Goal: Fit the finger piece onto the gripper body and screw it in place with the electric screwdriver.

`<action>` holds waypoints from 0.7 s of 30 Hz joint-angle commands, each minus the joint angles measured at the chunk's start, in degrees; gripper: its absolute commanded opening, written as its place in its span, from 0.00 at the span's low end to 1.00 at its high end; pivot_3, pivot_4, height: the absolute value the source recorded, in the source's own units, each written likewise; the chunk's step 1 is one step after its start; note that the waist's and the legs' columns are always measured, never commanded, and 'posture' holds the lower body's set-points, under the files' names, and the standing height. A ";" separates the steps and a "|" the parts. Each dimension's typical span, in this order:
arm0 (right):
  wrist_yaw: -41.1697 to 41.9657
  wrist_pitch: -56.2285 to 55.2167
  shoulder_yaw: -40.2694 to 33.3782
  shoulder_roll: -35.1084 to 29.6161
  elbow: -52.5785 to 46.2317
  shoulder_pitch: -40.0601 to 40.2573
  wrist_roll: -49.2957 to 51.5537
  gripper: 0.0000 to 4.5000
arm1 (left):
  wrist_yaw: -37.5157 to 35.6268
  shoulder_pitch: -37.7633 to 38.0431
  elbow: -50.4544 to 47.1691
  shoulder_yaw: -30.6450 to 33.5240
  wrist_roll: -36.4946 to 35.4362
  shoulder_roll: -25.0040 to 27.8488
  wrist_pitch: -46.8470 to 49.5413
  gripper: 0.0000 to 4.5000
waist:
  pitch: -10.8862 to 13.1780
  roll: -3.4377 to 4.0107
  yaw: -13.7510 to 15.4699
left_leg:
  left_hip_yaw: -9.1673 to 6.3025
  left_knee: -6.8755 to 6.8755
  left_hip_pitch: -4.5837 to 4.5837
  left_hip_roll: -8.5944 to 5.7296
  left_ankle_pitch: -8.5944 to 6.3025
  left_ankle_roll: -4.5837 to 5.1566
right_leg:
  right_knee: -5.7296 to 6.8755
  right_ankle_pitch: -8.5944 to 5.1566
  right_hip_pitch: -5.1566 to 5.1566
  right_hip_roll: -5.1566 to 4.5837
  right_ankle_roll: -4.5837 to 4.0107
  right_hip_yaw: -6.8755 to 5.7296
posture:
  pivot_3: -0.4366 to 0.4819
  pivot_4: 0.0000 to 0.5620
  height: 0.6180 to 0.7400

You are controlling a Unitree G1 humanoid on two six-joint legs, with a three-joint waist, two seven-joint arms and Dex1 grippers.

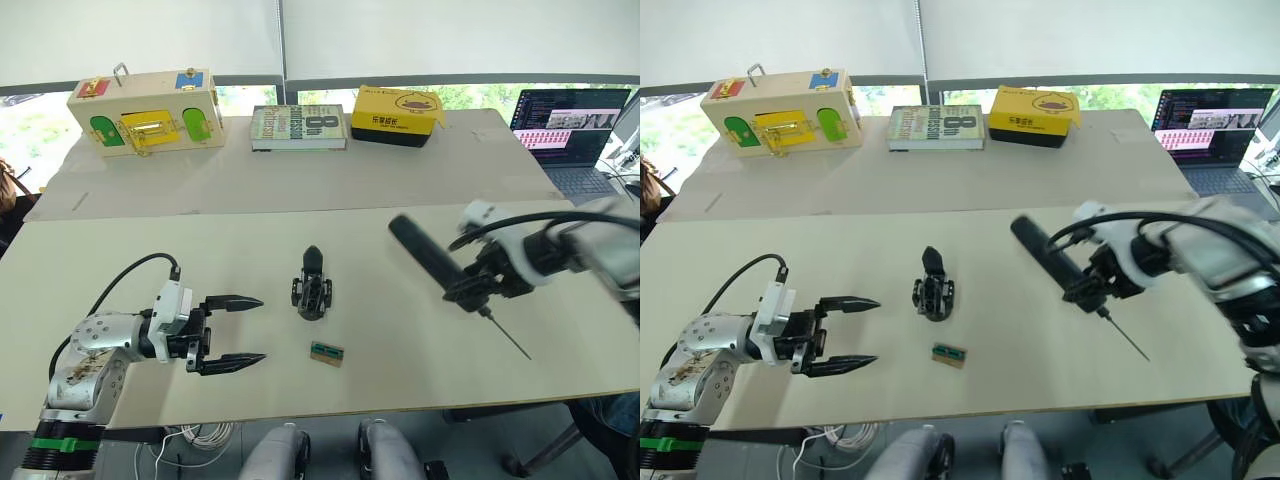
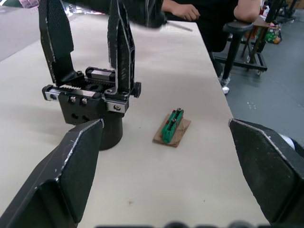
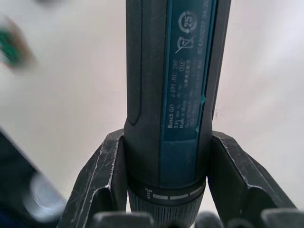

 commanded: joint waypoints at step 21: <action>-7.31 -55.99 -15.76 42.84 -27.24 35.32 8.53 0.43 | 8.47 -0.02 4.26 -9.34 12.00 -8.74 -8.55 1.00 | -0.16 -0.25 -0.28 | 0.16 0.05 0.56 -0.07 0.17 -0.13 | 0.05 0.35 0.45 0.25 0.25 0.17 | 0.48 0.27 1.00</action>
